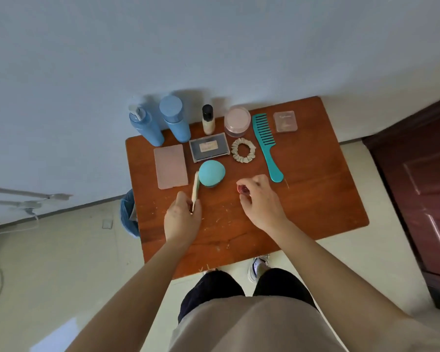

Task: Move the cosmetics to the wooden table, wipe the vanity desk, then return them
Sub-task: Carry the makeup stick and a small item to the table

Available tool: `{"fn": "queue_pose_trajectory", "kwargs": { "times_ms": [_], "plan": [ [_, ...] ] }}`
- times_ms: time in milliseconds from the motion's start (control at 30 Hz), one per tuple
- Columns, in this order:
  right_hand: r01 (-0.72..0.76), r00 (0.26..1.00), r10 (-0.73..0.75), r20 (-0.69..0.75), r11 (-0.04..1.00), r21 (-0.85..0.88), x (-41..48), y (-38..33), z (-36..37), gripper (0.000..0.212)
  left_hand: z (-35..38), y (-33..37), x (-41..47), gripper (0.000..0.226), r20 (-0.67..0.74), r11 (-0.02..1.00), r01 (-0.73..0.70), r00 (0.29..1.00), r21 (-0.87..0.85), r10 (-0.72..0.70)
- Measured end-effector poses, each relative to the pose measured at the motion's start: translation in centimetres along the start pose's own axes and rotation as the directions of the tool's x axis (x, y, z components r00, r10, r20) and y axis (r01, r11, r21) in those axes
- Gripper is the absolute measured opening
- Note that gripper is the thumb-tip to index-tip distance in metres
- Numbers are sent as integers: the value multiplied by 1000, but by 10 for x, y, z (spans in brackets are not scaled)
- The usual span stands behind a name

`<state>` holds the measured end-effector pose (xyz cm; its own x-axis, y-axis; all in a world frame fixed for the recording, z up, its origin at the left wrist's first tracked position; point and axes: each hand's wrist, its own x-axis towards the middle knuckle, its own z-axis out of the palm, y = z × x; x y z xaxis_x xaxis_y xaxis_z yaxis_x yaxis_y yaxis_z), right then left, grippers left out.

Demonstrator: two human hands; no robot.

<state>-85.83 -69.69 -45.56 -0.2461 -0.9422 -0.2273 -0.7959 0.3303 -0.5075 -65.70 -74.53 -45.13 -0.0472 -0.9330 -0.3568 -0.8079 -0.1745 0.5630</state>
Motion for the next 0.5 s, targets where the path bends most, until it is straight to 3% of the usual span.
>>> {"fn": "queue_pose_trajectory", "kwargs": {
  "times_ms": [333, 500],
  "plan": [
    [-31, 994, 26, 103, 998, 50, 12, 11, 4, 64, 13, 5, 5, 34, 34, 991, 7, 999, 137, -12],
    [-44, 999, 41, 33, 995, 85, 20, 6, -15, 67, -10, 19, 10, 36, -91, 981, 8, 996, 194, 10]
  ]
}}
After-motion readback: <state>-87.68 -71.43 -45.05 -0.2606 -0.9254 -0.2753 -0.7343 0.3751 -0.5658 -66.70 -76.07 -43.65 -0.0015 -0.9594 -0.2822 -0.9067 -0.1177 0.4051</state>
